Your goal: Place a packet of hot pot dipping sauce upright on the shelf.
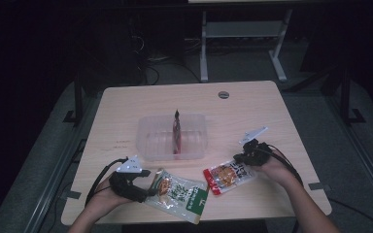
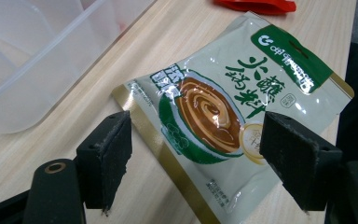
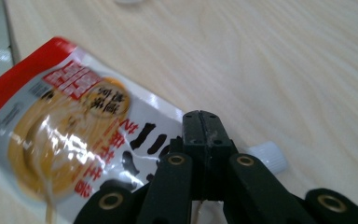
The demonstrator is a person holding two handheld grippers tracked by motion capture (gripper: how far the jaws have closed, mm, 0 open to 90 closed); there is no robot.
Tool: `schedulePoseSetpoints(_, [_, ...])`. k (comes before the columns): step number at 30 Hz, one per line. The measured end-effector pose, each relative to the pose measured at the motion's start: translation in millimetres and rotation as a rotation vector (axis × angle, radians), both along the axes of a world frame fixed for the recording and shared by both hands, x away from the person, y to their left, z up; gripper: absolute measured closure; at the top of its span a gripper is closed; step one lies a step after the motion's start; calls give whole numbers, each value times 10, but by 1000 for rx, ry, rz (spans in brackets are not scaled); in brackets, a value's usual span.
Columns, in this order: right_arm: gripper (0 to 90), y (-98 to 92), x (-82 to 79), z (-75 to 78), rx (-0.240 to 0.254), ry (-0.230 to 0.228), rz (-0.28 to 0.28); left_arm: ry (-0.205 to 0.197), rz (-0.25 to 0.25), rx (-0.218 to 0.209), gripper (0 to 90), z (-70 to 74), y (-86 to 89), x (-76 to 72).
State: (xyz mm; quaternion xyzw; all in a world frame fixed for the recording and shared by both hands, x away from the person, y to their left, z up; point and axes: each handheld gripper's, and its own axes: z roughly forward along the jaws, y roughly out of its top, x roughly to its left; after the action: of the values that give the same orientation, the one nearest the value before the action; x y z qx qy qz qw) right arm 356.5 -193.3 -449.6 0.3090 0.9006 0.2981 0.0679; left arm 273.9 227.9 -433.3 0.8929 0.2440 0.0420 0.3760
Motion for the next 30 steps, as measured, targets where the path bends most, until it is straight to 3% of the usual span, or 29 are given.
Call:
schedulePoseSetpoints(2, [896, -28, -40, 22, 19, 11, -4, 1, -2, -1, 248, 1, -13, -2])
schedulePoseSetpoints(5, [825, -92, -91, 86, 61, 13, -30, 10, -2, -13, 248, 9, -52, -14])
schedulePoseSetpoints(12, [562, -369, -316, 148, 132, 26, -143, 5, -18, -35, 271, 50, -175, -32])
schedulePoseSetpoints(15, [500, -468, -388, 136, 146, 45, -174, 3, -22, -57, 338, 99, -265, -26])
schedulePoseSetpoints(21, [431, -625, -487, 88, 178, 71, -226, 3, -73, -70, 583, 181, -558, 43])
schedulePoseSetpoints(26, [396, -636, -470, 88, 177, 69, -230, 18, -126, -80, 788, 165, -856, 96])
schedulePoseSetpoints(30, [382, -639, -468, 73, 183, 80, -230, 8, -150, -88, 896, 144, -1078, 152])
